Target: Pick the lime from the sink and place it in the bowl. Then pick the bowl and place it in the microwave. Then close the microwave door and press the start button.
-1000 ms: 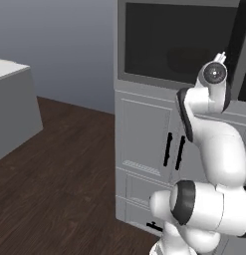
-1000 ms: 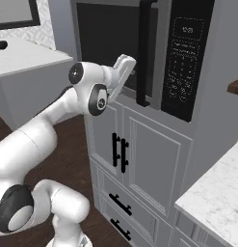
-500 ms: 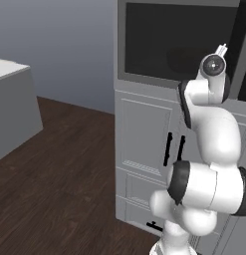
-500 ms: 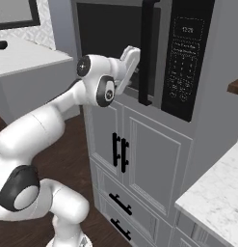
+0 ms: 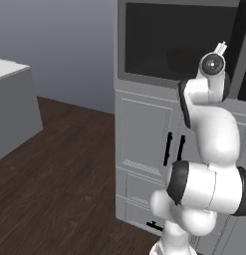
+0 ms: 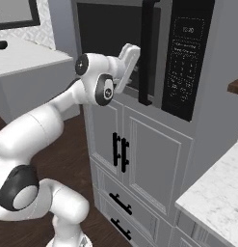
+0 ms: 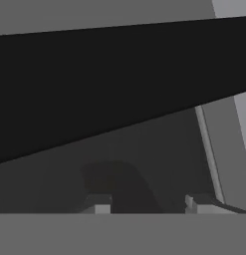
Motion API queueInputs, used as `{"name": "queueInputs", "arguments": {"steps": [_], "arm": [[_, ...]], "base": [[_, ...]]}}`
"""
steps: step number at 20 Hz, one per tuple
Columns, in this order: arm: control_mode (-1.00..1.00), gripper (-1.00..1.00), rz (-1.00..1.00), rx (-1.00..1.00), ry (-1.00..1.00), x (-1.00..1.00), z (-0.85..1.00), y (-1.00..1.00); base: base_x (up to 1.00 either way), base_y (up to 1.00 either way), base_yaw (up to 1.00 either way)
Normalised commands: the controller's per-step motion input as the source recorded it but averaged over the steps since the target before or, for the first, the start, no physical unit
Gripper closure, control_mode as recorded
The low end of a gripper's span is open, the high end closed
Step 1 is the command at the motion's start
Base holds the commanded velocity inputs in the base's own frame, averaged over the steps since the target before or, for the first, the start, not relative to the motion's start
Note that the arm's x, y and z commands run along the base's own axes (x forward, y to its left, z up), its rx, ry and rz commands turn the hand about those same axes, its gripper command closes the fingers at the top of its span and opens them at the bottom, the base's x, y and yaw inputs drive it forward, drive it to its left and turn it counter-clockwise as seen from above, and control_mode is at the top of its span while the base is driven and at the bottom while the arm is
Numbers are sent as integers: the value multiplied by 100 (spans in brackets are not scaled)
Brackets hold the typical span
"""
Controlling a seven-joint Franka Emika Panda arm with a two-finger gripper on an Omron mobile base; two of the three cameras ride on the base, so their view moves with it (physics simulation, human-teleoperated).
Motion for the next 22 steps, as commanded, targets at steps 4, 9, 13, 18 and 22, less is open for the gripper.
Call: {"name": "queueInputs", "arguments": {"steps": [4,9,13,18,22], "arm": [[-100,-100,12,-15,3,-63,13,79],[-100,-100,16,-20,6,-73,34,53],[-100,-100,18,-30,5,-100,38,1],[-100,100,13,-46,21,-100,35,7],[-100,100,2,-46,31,-99,32,2]], "base": [[0,0,0],[0,0,0],[0,0,0],[0,0,0],[0,0,0]]}}
